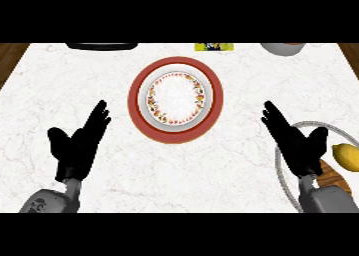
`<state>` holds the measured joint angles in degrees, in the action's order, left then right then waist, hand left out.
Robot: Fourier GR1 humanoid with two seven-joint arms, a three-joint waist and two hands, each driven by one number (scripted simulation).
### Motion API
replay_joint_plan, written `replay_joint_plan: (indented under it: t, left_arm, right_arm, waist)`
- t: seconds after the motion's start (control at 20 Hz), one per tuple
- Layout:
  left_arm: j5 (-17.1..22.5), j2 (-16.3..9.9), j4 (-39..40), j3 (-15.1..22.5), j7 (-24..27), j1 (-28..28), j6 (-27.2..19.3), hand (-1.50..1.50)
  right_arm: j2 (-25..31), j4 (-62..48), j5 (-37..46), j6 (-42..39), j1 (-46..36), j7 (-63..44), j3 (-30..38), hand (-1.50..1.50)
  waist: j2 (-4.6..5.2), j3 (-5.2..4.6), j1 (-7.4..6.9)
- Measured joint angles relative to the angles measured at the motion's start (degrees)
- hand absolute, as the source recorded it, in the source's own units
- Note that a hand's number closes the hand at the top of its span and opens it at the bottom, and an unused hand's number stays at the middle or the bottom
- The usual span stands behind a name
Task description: Pick the croissant from the placemat and place it in the plate
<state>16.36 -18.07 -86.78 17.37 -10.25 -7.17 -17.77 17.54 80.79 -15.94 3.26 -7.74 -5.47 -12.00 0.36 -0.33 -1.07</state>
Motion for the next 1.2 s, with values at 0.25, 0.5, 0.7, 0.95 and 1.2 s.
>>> replay_joint_plan:
  t: [0.25, 0.5, 0.7, 0.95, 1.2]
  left_arm:
    - [-1.51, -3.18, 0.77, -4.21, 5.70, 1.99, 3.30, 0.00]
    - [-1.88, -5.31, 2.99, -6.16, 10.84, 4.06, 5.64, 0.00]
    - [-1.25, -5.87, 6.51, -7.98, 15.17, 4.31, 8.67, 0.00]
    - [-2.12, -5.07, 8.84, -8.59, 18.11, 4.60, 10.25, 0.00]
    - [-2.82, -4.70, 9.78, -9.66, 19.54, 4.93, 11.61, 0.00]
  right_arm:
    - [1.19, 4.65, -2.38, -3.86, 0.91, -0.72, 2.27, 1.50]
    - [7.04, 7.12, 7.71, 2.29, 2.04, 5.68, 5.63, -1.50]
    - [3.47, 8.68, 10.78, 7.03, 9.60, 18.15, 6.70, -1.50]
    - [2.28, 11.22, 14.59, 10.17, 19.37, 29.69, 7.88, -1.50]
    - [4.45, 17.44, 15.81, 11.89, 28.00, 31.03, 12.30, -1.50]
  waist:
    - [-0.30, 0.23, 0.80]
    - [-0.80, -0.04, 1.93]
    - [-0.55, 0.20, 2.21]
    - [-0.49, 0.29, 1.99]
    - [-0.47, 0.30, 1.88]
